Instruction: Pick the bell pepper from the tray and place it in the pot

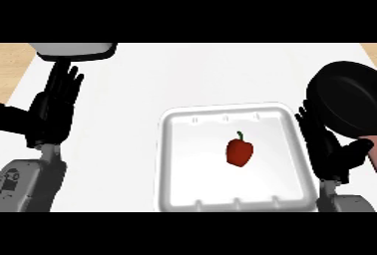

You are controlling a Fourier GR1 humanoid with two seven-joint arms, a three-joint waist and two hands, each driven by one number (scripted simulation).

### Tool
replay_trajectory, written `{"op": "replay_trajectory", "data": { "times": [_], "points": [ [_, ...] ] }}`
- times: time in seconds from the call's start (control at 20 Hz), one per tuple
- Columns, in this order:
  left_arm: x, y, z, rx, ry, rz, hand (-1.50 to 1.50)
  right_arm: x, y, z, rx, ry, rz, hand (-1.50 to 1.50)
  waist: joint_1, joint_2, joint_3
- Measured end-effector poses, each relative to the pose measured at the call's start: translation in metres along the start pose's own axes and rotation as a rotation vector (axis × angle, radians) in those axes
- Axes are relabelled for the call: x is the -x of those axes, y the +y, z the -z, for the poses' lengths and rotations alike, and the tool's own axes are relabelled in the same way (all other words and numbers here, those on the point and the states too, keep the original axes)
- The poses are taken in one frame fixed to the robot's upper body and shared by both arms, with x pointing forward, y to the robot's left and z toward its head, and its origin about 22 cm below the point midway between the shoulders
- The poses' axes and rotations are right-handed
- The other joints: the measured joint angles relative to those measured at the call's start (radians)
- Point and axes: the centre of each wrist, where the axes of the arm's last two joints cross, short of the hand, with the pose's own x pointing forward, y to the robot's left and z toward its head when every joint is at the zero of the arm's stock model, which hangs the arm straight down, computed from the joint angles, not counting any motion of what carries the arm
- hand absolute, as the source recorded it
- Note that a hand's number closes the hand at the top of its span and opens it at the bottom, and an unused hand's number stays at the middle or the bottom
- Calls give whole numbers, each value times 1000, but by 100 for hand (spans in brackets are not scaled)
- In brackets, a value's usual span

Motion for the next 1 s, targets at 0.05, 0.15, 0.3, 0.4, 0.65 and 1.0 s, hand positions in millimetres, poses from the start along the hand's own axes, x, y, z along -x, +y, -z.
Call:
{"op": "replay_trajectory", "data": {
  "times": [0.05,0.15,0.3,0.4,0.65,1.0],
  "points": [
    [0,-1,-1,4,1,13,0,-3,0,3,-13,1,7,-150,3,-1,-8],
    [-1,-7,-4,25,21,34,0,-10,20,9,-71,-18,39,-150,12,-4,-21],
    [5,-17,-13,77,69,66,0,-29,68,24,-213,-55,85,-150,38,-6,-30],
    [10,-20,-16,96,102,72,0,-41,53,30,-234,-117,-181,-150,43,-12,-48],
    [23,-28,-31,114,182,70,0,-54,61,16,-85,-363,-408,-150,15,-17,-43],
    [21,-24,-42,102,211,77,0,-84,51,-37,-98,-436,-675,-150,-6,-18,-43]
  ]
}}
